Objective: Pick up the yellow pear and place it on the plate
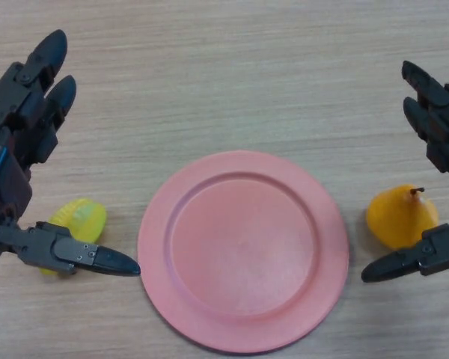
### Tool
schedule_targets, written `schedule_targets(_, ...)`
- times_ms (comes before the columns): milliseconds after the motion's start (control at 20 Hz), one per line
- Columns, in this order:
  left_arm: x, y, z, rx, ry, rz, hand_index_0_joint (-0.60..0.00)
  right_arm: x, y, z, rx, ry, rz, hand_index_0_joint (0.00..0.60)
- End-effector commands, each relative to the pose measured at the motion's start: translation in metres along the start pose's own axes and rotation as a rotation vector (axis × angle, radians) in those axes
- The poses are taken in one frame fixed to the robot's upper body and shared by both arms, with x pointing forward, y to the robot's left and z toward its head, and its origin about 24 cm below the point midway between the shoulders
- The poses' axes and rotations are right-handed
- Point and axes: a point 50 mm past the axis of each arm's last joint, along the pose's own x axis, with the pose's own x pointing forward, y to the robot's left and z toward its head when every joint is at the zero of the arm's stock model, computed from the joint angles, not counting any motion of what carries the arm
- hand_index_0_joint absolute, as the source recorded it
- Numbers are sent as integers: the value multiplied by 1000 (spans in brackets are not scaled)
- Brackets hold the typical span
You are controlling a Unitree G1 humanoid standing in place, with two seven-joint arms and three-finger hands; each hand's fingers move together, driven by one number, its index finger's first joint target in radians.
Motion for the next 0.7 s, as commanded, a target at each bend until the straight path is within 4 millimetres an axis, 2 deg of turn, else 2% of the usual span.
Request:
schedule_targets(50, -3, 13, 28, 93, -188, 54, 0, 3, -31, 15, -187, -173, -144, 0)
schedule_targets(450, 0, 14, 29, 129, -194, 47, 0, 14, -55, -36, -139, -40, -231, 0)
schedule_targets(700, 1, 13, 25, 124, -176, 37, 0, 18, -54, -55, -74, -11, -233, 0)
